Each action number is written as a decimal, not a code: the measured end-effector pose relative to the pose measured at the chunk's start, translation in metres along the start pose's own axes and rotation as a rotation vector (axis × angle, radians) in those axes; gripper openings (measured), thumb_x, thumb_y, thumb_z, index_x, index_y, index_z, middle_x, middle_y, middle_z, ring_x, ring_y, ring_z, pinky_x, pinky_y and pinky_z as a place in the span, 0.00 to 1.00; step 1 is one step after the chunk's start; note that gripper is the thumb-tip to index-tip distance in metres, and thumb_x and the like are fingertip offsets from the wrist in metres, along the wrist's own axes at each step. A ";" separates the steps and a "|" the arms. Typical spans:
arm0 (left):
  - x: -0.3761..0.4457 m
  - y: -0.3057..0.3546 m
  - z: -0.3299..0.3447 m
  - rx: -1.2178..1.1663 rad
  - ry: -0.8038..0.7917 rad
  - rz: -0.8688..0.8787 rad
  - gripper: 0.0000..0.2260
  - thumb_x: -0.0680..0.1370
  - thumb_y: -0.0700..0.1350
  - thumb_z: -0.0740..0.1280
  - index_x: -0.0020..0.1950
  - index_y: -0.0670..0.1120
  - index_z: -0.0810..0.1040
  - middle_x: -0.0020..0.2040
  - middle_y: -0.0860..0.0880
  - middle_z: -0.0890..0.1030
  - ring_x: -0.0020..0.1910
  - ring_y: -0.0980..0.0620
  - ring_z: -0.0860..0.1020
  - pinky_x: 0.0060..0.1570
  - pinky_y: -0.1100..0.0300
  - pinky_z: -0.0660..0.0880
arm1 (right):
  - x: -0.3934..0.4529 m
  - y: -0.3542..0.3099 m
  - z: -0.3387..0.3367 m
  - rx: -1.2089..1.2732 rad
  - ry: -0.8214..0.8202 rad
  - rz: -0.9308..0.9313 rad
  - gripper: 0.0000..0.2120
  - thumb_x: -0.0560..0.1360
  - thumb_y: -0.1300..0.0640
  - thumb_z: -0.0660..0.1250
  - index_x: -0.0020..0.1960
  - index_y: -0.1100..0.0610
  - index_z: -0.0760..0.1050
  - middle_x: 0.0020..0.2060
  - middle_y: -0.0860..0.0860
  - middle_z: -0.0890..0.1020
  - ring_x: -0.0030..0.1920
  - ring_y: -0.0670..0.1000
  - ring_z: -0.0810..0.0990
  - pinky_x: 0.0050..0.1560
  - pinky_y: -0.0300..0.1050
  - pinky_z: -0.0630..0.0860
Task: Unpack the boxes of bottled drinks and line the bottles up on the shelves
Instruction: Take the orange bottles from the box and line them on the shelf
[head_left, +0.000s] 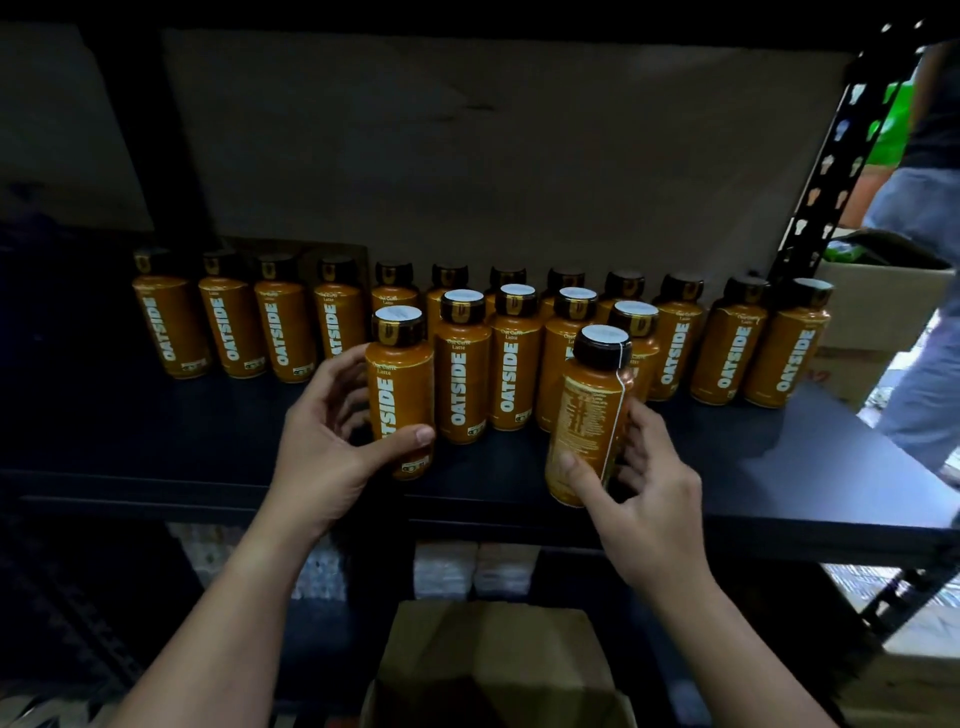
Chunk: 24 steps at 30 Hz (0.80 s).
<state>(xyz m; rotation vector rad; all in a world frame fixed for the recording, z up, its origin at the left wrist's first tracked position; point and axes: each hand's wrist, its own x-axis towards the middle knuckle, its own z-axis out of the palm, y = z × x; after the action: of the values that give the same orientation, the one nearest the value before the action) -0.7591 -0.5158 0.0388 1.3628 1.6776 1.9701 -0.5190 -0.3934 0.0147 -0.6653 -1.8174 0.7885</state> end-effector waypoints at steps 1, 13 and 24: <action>0.000 0.000 0.001 0.009 0.005 0.005 0.37 0.62 0.45 0.81 0.66 0.63 0.72 0.62 0.64 0.80 0.64 0.62 0.78 0.56 0.67 0.78 | 0.000 -0.001 -0.001 -0.009 -0.028 0.002 0.36 0.71 0.40 0.70 0.75 0.49 0.64 0.60 0.33 0.74 0.60 0.27 0.73 0.54 0.22 0.71; -0.002 0.004 0.005 0.062 0.030 0.025 0.37 0.62 0.46 0.81 0.65 0.65 0.70 0.64 0.61 0.76 0.61 0.71 0.76 0.51 0.76 0.74 | 0.003 -0.008 0.004 -0.079 -0.012 0.009 0.37 0.69 0.47 0.78 0.71 0.40 0.60 0.58 0.32 0.73 0.59 0.31 0.74 0.52 0.26 0.74; -0.002 0.002 0.005 0.067 0.027 0.032 0.37 0.62 0.48 0.81 0.66 0.66 0.70 0.65 0.62 0.76 0.64 0.65 0.76 0.53 0.72 0.76 | 0.005 -0.015 0.010 -0.161 -0.008 0.004 0.41 0.68 0.43 0.79 0.74 0.45 0.60 0.59 0.39 0.74 0.58 0.38 0.76 0.50 0.28 0.75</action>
<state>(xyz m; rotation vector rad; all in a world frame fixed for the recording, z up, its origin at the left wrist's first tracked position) -0.7531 -0.5143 0.0388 1.4006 1.7592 1.9756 -0.5310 -0.4014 0.0265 -0.7709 -1.9014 0.6525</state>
